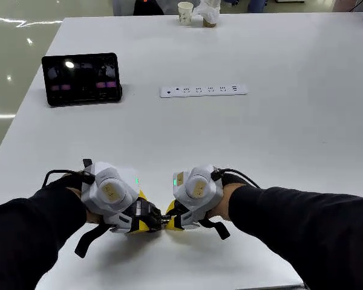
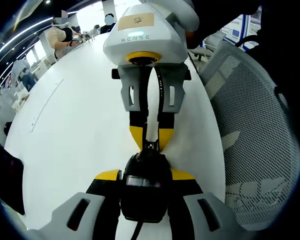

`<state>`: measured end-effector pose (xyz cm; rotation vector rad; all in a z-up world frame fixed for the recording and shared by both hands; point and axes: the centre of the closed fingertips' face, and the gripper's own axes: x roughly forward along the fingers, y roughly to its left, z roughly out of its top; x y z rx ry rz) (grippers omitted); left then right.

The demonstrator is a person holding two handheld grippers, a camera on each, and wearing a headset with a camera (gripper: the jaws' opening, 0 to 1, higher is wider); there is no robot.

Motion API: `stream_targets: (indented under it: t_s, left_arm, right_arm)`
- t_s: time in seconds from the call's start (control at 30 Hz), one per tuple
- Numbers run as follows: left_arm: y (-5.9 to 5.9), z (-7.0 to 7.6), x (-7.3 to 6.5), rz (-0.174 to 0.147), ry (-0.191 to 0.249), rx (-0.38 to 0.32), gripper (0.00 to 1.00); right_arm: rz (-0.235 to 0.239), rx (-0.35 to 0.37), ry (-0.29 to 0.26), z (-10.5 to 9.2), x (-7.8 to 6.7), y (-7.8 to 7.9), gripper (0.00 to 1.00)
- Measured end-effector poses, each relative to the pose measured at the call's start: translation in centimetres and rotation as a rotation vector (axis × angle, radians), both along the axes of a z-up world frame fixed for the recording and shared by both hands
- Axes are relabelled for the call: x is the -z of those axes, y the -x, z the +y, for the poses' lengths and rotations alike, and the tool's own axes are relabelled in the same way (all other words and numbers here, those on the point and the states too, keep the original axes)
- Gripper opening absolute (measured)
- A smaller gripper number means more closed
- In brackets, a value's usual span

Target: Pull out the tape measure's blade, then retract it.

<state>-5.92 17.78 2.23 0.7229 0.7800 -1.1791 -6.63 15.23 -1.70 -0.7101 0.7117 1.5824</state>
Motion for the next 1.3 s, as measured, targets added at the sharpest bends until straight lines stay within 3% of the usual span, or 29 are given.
stream_targets:
  t_s: [1.3]
  left_arm:
    - [0.1,0.0,-0.1,-0.004,0.002,-0.008,0.3]
  right_arm:
    - [0.011,0.015,0.027,-2.9,-0.2,-0.4,0.11]
